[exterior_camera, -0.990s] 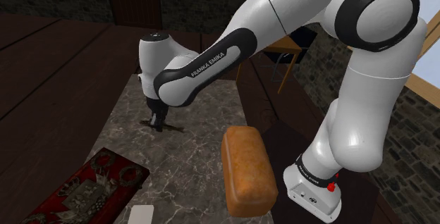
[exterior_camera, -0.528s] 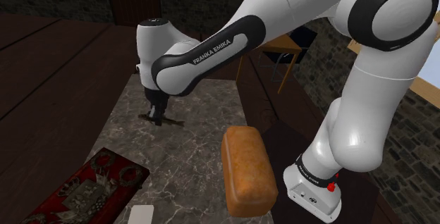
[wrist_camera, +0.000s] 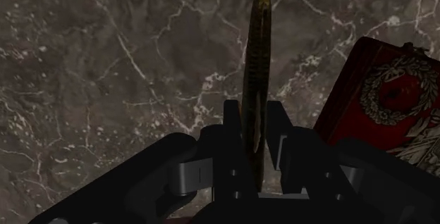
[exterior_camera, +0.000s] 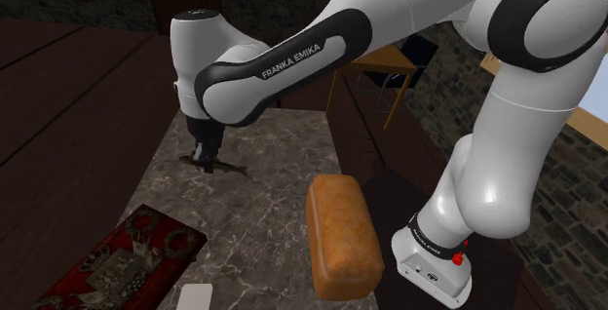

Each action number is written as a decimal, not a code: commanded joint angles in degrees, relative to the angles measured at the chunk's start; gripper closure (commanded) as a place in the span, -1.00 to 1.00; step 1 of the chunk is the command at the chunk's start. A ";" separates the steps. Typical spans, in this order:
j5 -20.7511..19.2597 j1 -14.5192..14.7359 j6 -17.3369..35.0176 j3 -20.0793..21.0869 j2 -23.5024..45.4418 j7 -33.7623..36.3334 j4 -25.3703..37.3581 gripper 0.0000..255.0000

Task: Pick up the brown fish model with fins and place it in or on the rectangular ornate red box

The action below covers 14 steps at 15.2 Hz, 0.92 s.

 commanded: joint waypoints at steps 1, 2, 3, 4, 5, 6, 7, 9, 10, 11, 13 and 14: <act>-0.76 1.63 -0.69 0.79 1.40 2.79 2.03 1.00; -1.23 2.53 -1.02 1.14 2.35 4.22 3.27 1.00; -1.71 3.44 -1.38 1.47 3.35 5.64 4.57 1.00; -2.21 4.36 -1.77 1.78 4.39 7.03 5.96 1.00; -2.71 5.30 -2.20 2.06 5.48 8.41 7.41 1.00; -3.22 6.28 -2.67 2.30 6.61 9.76 8.95 1.00; -3.74 7.26 -3.17 2.52 7.78 11.08 10.57 1.00; -4.77 9.31 -4.31 2.86 10.27 13.63 14.05 1.00; -5.28 10.37 -4.95 3.00 11.58 14.86 15.93 1.00; -5.81 11.42 -5.63 3.13 12.94 16.05 17.91 1.00; -6.81 13.64 -7.16 3.26 15.82 18.31 22.17 1.00; -7.29 14.79 -8.00 3.29 17.34 19.37 24.47 1.00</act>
